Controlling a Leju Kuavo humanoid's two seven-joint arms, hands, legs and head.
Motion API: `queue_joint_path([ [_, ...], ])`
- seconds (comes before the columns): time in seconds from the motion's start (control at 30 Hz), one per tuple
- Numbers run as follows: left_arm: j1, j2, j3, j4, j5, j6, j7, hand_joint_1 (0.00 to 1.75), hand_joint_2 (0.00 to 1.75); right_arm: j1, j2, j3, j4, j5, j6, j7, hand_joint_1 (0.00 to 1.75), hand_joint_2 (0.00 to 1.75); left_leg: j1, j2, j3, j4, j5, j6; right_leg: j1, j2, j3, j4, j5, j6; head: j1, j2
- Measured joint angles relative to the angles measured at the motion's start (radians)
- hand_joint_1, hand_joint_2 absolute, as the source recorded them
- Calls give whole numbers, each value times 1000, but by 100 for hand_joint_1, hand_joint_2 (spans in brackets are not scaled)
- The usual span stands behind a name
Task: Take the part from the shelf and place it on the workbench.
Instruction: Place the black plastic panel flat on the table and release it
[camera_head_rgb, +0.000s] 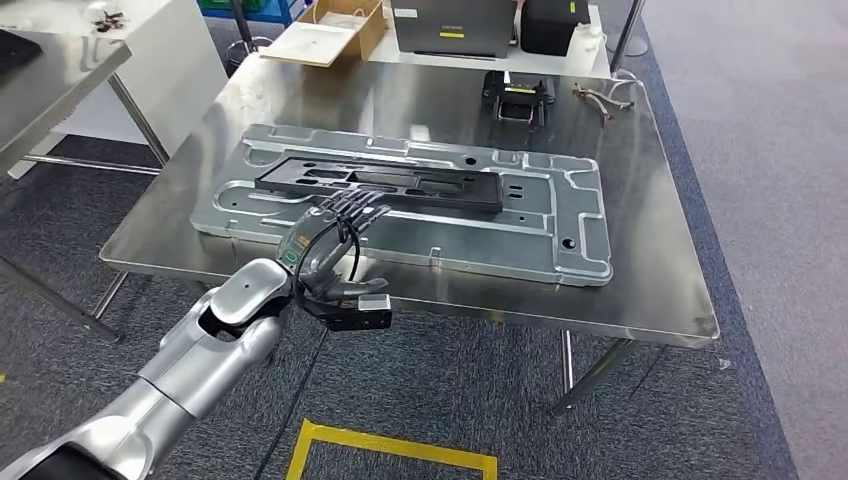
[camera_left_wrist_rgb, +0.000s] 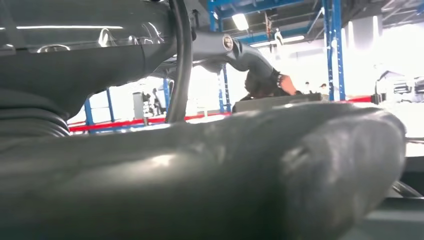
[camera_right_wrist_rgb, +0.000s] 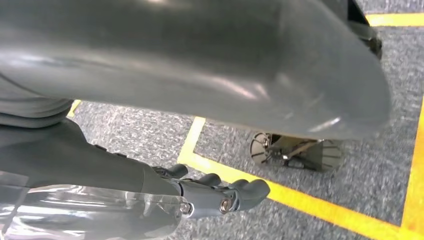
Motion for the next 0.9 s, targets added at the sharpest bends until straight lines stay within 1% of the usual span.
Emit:
queue_joint_path([
  [0.03, -1, 0, 0, 0, 0, 0, 0, 0, 0, 1, 0, 0, 0, 0, 0, 0, 0, 0, 2, 2, -12, -6, 17, 8, 0, 1, -12, 33, -44, 3, 0, 0],
  [0.07, -1, 0, 0, 0, -1, 0, 0, 0, 0, 0, -1, 0, 0, 0, 0, 0, 0, 0, 2, 3, -27, -7, 32, 13, -1, 1, -27, 86, -101, 4, 0, 0],
  [0.1, 0, 0, 0, 0, -1, 0, 0, 0, 0, 0, -1, 0, 0, 0, 0, 0, 0, 0, 1, 3, -46, -6, 46, 16, -1, 1, -42, 151, -152, 6, 0, 0],
  [0.13, 2, 0, 0, 0, -2, 0, 0, 0, 0, 0, -1, 0, 0, 0, 0, 0, 0, 0, 0, 3, -64, -5, 59, 16, -1, 1, -52, 213, -180, 9, 0, 0],
  [0.17, 4, 0, -1, 0, -2, 0, 0, 0, 0, 1, -1, 0, 0, 0, 0, 0, 0, 0, 0, 3, -83, -2, 72, 15, -1, 1, -53, 257, -183, 11, 0, 0],
  [0.2, 5, 0, -1, 0, -2, 0, 0, 0, 0, 1, -1, 0, 1, 0, 0, 0, 0, 0, 0, 3, -103, 3, 83, 13, -2, 1, -39, 271, -162, 13, 0, 0],
  [0.23, 6, 0, -1, 0, -1, 0, 0, 0, 0, 1, -1, 0, 1, 0, 0, 0, 0, 0, 0, 4, -122, 9, 93, 10, -3, 1, -8, 251, -133, 13, 0, 0],
  [0.27, 6, 0, -1, 0, -1, 0, 0, 0, 0, 0, -1, 0, 0, 0, 0, 0, 0, 0, 0, 4, -140, 16, 103, 6, -4, 1, 41, 200, -113, 12, 0, 0],
  [0.3, 6, 0, 0, 0, 0, 1, 0, 0, 0, -1, -1, 0, 0, 0, 0, 0, 0, 0, -1, 4, -155, 25, 110, 2, -3, 1, 99, 126, -113, 10, 0, 0],
  [0.33, 6, 0, 0, 0, 1, 1, 0, 0, 0, -3, -2, 0, 0, -1, 0, 0, 0, 0, -2, 4, -166, 33, 117, -3, -2, 1, 150, 56, -128, 6, 0, 0],
  [0.37, 6, 0, 0, 0, 2, 2, 0, 0, 0, -3, -2, 0, 0, -1, 1, 0, 0, 0, -4, 5, -174, 38, 125, -9, 0, 1, 184, 4, -145, 1, 0, 0],
  [0.4, 6, 0, 1, 0, 3, 2, 0, 0, 0, -3, -2, 0, 0, -2, 3, 0, 0, 0, -4, 5, -178, 39, 134, -14, 4, 1, 198, -24, -157, -4, 0, 0],
  [0.43, 6, 1, 1, 0, 4, 2, 0, 0, 0, -3, -2, 0, 0, -3, 5, 0, 0, 0, -4, 5, -180, 37, 144, -20, 3, 1, 195, -29, -154, -11, 0, 0],
  [0.47, 6, 2, 1, 1, 5, 2, 1, 0, 0, -2, -1, 0, 0, -4, 7, 0, 0, 0, -3, 3, -185, 39, 144, -25, 2, -1, 186, -29, -143, -18, 0, 0],
  [0.5, 6, 3, 1, 1, 6, 1, 1, 0, 0, -3, -1, 0, 0, -4, 8, 0, 0, 0, -1, 1, -193, 51, 124, -32, 0, -3, 177, -30, -131, -27, 0, 0],
  [0.53, 6, 5, 1, 2, 7, 1, 1, 0, 0, -3, -1, 0, 0, -5, 9, 1, 0, 0, 1, -1, -205, 81, 85, -39, -3, -6, 164, -31, -118, -35, 0, 0],
  [0.57, 6, 6, 1, 2, 8, 1, 1, 0, 0, -3, -1, 0, 0, -6, 9, 1, 0, 0, 4, -2, -220, 129, 30, -46, -3, -8, 149, -31, -105, -40, 0, 0],
  [0.6, 6, 7, 1, 2, 8, 1, 2, 0, 0, -3, -1, 0, 0, -6, 9, 1, 0, 0, 6, -2, -235, 193, -23, -52, -3, -9, 132, -30, -92, -43, 0, 0],
  [0.63, 7, 8, 1, 2, 8, 1, 2, 0, 0, -2, -1, 0, 0, -6, 9, 2, 0, 0, 8, -2, -245, 259, -59, -56, -3, -9, 115, -29, -78, -43, 0, 0],
  [0.67, 7, 9, 1, 3, 9, 1, 2, 0, 0, -1, -1, 0, 0, -6, 9, 2, 0, 0, 10, -2, -245, 309, -68, -59, -3, -9, 96, -28, -64, -42, 0, 0],
  [0.7, 8, 10, 1, 3, 9, 1, 2, 0, 0, -1, -1, 0, 0, -6, 9, 3, 0, 0, 11, -2, -232, 332, -54, -60, -3, -9, 77, -26, -51, -40, 0, 0],
  [0.73, 8, 10, 1, 3, 10, 1, 2, 0, 0, 0, -1, 0, 0, -6, 9, 3, 0, 0, 11, -2, -204, 322, -27, -59, -3, -9, 59, -25, -38, -38, 0, 0],
  [0.77, 7, 10, 1, 3, 10, 1, 2, 0, 0, -1, -1, 0, 0, -6, 9, 4, 0, 0, 11, -2, -159, 278, -2, -57, -3, -9, 44, -22, -26, -35, 0, 0],
  [0.8, 5, 10, 2, 3, 11, 1, 2, 0, 0, -1, -1, 0, 0, -6, 9, 4, 0, 0, 10, -3, -97, 207, 1, -53, -3, -8, 32, -20, -16, -31, 0, 0],
  [0.83, 3, 10, 2, 3, 12, 2, 2, 0, 0, -1, -1, 0, 0, -5, 8, 4, 0, 0, 9, -4, -36, 125, -12, -47, -1, -8, 23, -19, -6, -26, 0, 0],
  [0.87, 0, 10, 3, 3, 13, 2, 2, 0, 0, -1, -1, 0, 0, -5, 8, 4, 0, 0, 6, -4, 7, 62, -31, -40, -1, -8, 19, -19, 4, -19, 0, 0],
  [0.9, -3, 10, 3, 3, 14, 1, 2, 0, 0, -1, -1, 0, 0, -5, 8, 5, 0, 0, 3, -5, 32, 19, -47, -33, 0, -9, 17, -22, 15, -13, 0, 0],
])
